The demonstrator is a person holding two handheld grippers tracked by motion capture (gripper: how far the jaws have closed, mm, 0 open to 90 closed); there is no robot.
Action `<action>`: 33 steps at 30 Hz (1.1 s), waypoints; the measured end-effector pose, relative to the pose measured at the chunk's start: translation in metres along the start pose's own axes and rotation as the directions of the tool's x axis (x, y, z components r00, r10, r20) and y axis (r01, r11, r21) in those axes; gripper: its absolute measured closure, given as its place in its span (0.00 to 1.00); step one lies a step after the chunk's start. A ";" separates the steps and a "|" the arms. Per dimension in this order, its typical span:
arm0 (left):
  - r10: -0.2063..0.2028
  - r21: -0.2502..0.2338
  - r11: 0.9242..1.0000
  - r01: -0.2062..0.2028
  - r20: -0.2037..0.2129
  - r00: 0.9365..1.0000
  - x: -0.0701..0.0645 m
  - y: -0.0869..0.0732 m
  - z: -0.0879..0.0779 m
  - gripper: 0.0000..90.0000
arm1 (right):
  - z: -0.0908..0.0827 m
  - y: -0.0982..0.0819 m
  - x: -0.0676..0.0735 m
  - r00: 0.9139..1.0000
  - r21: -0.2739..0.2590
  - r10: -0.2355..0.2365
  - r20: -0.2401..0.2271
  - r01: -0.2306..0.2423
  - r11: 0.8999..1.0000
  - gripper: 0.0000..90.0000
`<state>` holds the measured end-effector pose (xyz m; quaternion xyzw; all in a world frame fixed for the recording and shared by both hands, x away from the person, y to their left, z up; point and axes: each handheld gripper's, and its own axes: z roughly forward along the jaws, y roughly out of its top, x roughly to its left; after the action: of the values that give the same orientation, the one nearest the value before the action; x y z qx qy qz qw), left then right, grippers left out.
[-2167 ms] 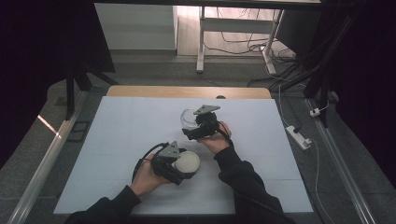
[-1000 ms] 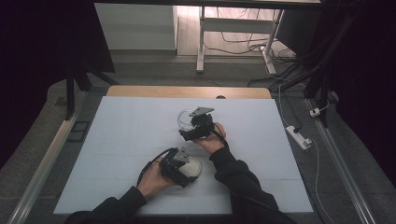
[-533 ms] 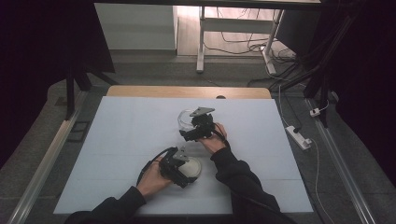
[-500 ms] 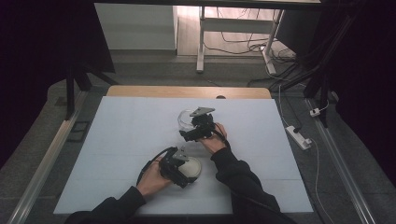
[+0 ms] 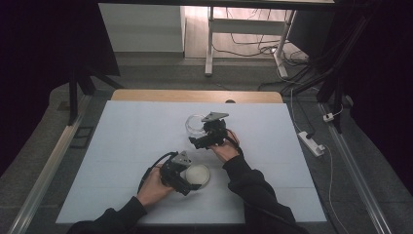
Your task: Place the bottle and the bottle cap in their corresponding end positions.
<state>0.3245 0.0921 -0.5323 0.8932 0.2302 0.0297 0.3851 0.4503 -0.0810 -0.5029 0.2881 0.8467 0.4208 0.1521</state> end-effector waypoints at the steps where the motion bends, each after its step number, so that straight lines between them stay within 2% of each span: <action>1: -0.007 -0.002 1.000 0.007 0.003 1.000 0.001 -0.001 -0.002 0.00 | -0.001 -0.001 0.000 1.000 0.000 0.001 0.000 -0.001 1.000 0.00; 12: -0.057 -0.019 0.998 0.057 -0.008 0.998 0.002 -0.010 -0.021 0.00 | -0.015 -0.009 0.007 1.000 -0.008 0.014 -0.009 -0.014 1.000 0.00; 23: -0.080 -0.002 0.997 0.080 -0.017 0.997 -0.002 -0.019 -0.032 0.00 | -0.030 -0.015 0.017 0.999 0.001 -0.001 -0.038 0.001 1.000 0.00; 33: -0.110 -0.044 0.993 0.110 -0.006 0.994 -0.003 -0.032 -0.049 0.00 | -0.044 -0.023 0.029 0.998 -0.007 -0.010 -0.069 0.009 1.000 0.00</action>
<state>0.2979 0.1431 -0.5197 0.8704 0.2800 0.0172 0.4046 0.3970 -0.1016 -0.4959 0.2688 0.8513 0.4327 0.1258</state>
